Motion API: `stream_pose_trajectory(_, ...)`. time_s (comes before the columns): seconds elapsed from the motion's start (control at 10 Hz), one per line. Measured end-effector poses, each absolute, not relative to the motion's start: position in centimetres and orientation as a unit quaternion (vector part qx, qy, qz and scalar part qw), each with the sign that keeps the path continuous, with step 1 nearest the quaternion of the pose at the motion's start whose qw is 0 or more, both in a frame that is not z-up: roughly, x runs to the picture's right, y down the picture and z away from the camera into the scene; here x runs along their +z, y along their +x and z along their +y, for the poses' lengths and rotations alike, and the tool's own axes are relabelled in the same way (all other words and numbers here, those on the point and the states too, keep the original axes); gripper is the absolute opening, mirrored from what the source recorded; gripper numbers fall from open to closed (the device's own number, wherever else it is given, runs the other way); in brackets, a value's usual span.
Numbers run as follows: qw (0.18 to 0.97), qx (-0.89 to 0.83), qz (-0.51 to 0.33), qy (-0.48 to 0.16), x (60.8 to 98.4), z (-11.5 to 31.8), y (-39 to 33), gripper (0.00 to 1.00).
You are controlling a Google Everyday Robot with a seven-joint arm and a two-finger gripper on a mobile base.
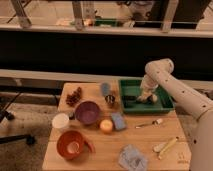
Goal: Place brush in tray
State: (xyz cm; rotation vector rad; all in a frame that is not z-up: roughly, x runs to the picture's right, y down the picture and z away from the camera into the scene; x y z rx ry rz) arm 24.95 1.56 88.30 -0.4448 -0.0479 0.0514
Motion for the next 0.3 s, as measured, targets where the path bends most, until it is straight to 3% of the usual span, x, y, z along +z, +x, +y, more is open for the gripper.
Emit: stream_pose_trajectory(0.3, 0.974, 0.026, -0.025, -0.222, 87.55, 1.81, 24.92, 0.8)
